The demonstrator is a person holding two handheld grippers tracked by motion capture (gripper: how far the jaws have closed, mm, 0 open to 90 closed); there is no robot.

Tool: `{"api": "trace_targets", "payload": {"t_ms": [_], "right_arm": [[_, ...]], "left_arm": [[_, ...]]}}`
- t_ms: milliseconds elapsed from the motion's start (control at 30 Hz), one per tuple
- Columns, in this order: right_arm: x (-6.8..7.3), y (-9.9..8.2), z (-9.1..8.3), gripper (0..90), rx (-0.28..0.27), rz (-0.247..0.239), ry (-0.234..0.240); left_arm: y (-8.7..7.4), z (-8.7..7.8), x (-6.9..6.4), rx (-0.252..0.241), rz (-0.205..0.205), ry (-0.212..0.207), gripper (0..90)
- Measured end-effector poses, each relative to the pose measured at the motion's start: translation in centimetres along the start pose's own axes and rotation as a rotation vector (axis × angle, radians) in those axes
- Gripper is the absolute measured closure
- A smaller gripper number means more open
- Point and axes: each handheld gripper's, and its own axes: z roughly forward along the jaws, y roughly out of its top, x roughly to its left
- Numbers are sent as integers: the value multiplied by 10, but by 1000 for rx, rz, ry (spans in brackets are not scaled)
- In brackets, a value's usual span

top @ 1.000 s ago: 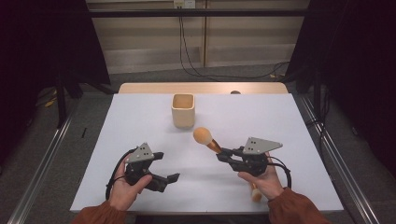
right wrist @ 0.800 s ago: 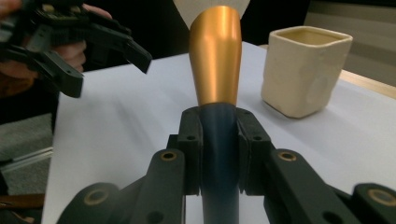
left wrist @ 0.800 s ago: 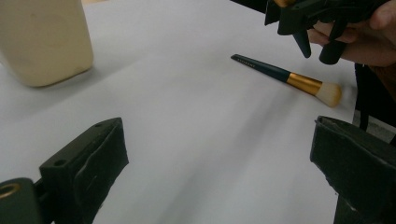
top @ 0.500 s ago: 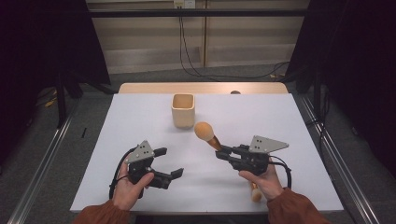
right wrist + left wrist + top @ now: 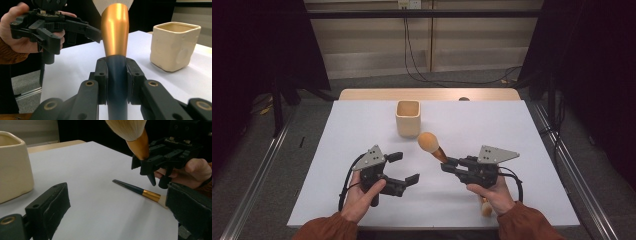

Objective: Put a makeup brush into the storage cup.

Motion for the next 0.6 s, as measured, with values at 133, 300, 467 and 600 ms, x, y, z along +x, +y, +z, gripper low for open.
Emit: {"api": "trace_targets", "payload": {"t_ms": [133, 300, 467, 600], "right_arm": [[0, 0, 1, 748, -6, 7, 10], [0, 0, 1, 748, -4, 11, 17], [0, 0, 2, 748, 3, 11, 27], [0, -1, 3, 748, 5, 14, 34]], "left_arm": [[3, 5, -1, -21, -6, -72, 52], [8, 14, -3, -23, -6, -69, 46], [15, 24, -5, -18, 17, -75, 44], [20, 32, -7, -28, 27, -84, 42]]}}
